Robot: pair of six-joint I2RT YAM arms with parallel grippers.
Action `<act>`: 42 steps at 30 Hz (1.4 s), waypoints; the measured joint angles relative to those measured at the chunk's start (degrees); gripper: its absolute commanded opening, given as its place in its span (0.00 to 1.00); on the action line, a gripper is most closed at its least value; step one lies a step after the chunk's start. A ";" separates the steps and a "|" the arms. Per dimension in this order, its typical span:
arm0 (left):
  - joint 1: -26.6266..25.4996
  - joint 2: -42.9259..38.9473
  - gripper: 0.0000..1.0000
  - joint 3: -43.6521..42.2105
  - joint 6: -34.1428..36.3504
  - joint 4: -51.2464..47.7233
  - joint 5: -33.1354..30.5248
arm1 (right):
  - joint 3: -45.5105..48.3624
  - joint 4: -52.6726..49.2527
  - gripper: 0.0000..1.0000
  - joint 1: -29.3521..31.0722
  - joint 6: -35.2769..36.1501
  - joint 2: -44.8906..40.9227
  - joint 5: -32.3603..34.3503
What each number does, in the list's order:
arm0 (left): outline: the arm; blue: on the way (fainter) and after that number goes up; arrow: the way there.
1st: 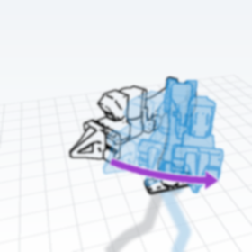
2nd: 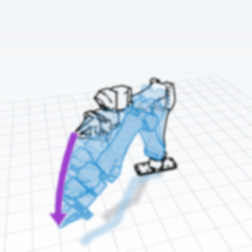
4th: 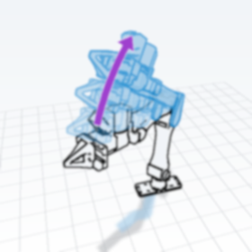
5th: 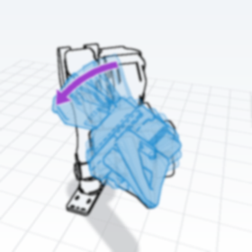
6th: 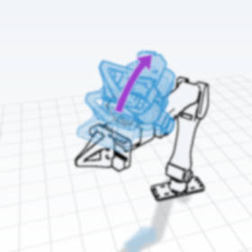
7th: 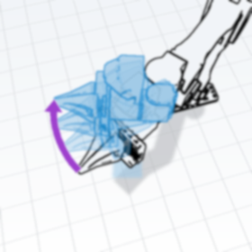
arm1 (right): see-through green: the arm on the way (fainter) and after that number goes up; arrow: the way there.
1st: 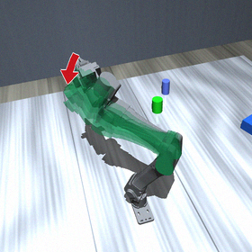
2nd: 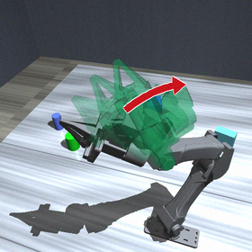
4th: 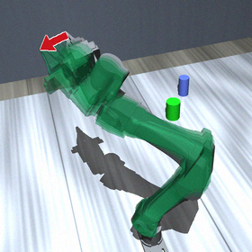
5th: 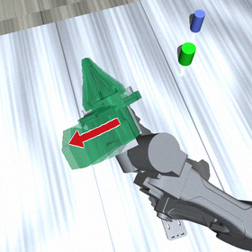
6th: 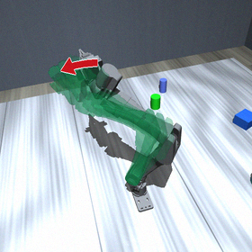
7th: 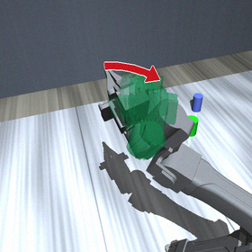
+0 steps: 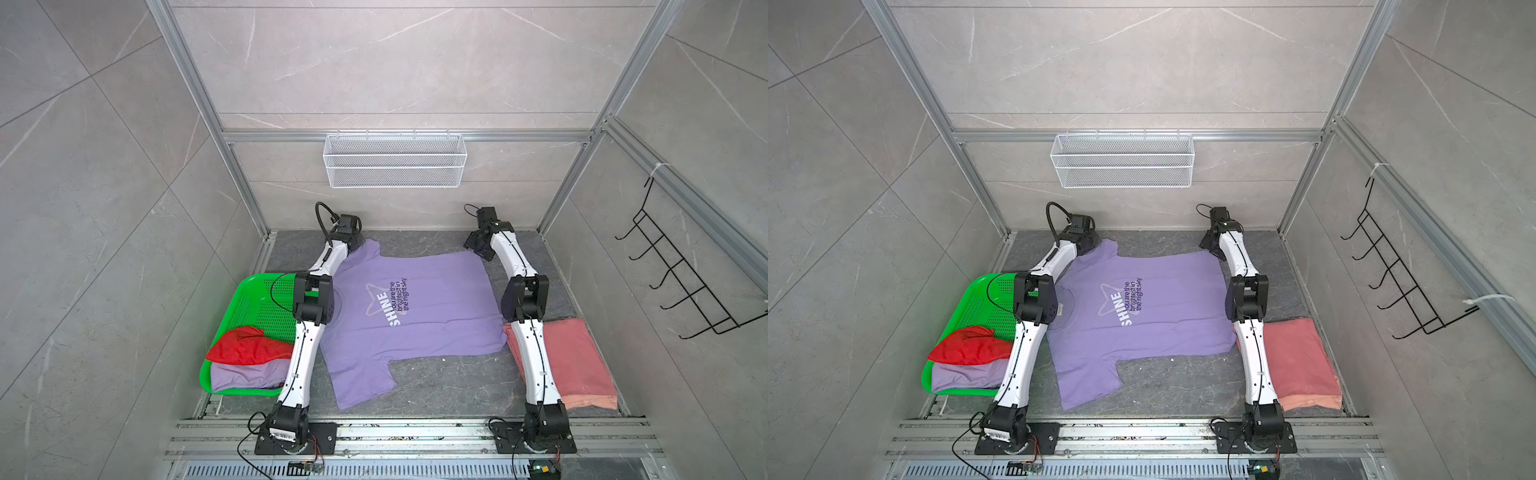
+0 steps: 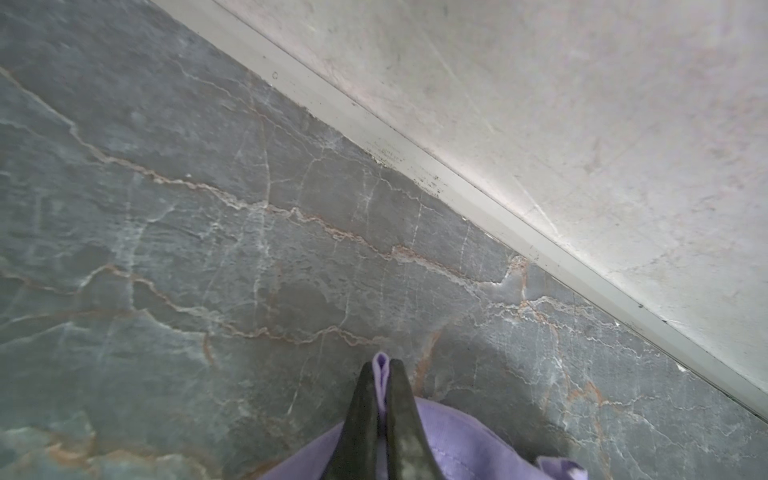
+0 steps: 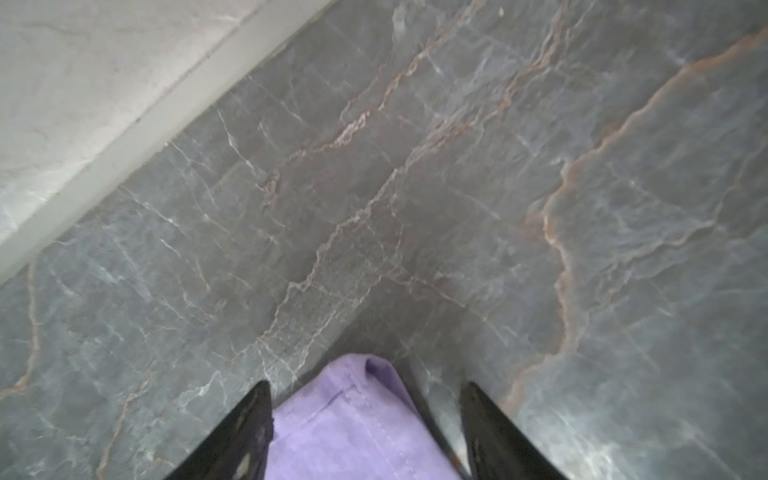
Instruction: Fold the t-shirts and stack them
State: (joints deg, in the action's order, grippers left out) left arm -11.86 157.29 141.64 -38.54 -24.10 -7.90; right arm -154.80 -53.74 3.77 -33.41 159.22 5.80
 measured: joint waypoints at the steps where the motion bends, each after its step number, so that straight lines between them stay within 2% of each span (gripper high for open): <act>1: 0.00 -0.09 0.00 -0.17 0.20 0.02 0.02 | 0.00 -0.11 0.64 0.13 0.11 0.00 0.11; 3: 0.00 -0.44 0.00 -0.68 0.57 0.04 0.02 | -0.02 -0.15 0.58 0.33 0.42 0.04 0.00; 7: 0.02 -1.36 0.00 -2.10 1.25 -0.11 0.11 | -0.90 -0.35 0.36 0.70 0.98 0.72 0.00; 10: 0.04 -1.70 0.00 -2.64 1.73 -0.17 0.46 | -0.92 0.02 0.28 0.94 1.42 0.87 0.04; 18: 0.28 -2.43 0.00 -3.54 5.22 -0.61 0.46 | -0.85 2.36 0.00 1.09 2.56 1.29 2.23; 23: 1.16 -2.86 0.00 -3.34 8.70 -2.16 0.46 | 0.44 4.63 0.00 1.09 3.74 1.05 2.86; 26: 2.08 -5.90 0.00 -7.80 10.08 -1.66 0.55 | 3.63 6.36 0.00 1.09 5.22 -0.76 2.78; 34: 2.82 -23.26 0.00 -25.27 12.02 2.10 0.59 | 13.81 12.02 0.00 1.09 9.77 -9.25 -0.04; 42: -1.36 -40.19 0.00 -40.54 14.78 5.31 -2.10 | 34.77 20.65 0.00 0.92 11.61 -23.15 -1.77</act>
State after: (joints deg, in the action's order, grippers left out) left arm -13.21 117.10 101.10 -23.77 -18.79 -10.00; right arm -120.03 -33.08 4.69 -21.80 136.07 4.03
